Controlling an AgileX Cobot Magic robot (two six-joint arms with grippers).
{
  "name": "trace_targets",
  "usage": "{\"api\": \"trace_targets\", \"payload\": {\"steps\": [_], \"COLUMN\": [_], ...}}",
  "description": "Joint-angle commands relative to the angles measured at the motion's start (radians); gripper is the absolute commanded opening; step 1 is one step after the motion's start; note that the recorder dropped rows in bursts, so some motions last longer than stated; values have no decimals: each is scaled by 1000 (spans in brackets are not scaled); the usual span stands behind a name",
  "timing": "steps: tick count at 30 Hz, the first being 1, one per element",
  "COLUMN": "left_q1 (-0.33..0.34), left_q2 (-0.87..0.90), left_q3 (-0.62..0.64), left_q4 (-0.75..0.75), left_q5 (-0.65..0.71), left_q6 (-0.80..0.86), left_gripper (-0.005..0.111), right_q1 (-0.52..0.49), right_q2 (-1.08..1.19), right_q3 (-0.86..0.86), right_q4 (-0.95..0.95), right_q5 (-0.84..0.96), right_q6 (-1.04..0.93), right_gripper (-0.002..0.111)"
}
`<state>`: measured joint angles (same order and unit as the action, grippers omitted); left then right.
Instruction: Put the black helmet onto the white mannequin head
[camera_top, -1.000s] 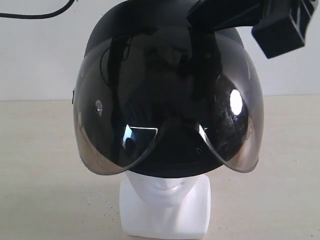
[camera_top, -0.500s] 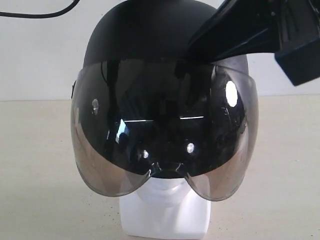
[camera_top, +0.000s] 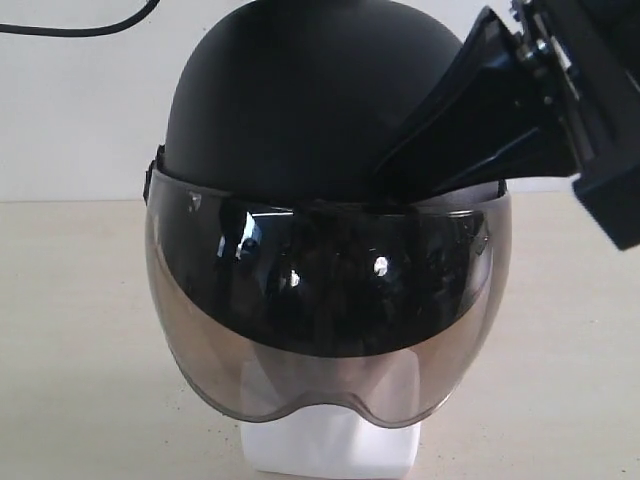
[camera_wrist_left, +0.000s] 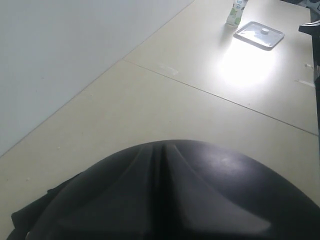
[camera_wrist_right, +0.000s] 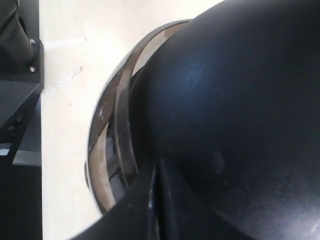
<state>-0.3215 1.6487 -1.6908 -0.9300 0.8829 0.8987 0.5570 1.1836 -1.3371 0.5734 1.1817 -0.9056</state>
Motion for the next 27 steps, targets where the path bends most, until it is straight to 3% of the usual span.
{"api": "trace_targets", "payload": {"steps": [1, 27], "left_q1": [1, 1], "left_q2": [21, 21], "left_q3": [12, 12], "left_q4": [48, 44], "left_q5": [37, 22], "left_q6": [-10, -10], "left_gripper": [4, 4], "right_q1": [2, 2], "right_q2": [4, 4], "right_q3": [60, 104], "right_q4": [2, 19], "right_q5": [-8, 7], "right_q6": [-17, -18], "right_gripper": [0, 0]}}
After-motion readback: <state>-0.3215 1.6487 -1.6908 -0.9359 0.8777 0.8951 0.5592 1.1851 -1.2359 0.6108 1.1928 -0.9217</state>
